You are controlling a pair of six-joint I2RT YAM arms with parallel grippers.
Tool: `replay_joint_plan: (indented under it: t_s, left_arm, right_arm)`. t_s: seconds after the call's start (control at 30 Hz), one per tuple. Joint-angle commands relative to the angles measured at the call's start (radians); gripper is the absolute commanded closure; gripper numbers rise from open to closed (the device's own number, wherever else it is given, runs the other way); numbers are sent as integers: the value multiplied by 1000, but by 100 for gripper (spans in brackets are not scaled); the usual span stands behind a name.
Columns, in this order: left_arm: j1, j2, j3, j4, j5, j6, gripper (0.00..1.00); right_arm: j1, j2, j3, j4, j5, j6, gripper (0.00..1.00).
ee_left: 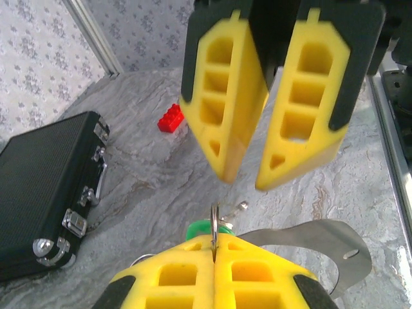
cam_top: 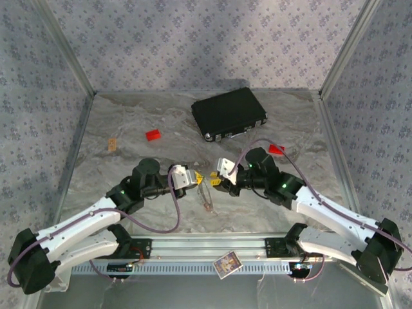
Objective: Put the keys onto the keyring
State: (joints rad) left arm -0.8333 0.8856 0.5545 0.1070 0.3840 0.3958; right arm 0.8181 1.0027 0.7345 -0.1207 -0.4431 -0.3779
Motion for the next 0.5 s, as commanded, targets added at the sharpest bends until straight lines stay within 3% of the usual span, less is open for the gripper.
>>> replay_joint_plan:
  t_s: [0.0,0.47]
  left_arm:
    - [-4,-2,4,69,64,36,100]
    - [-4,11,10,76,45,27,100]
  right_arm:
    - [12,4,45,-4,-26,-19,80]
    - [18,-8,61,-33,22,-64,80]
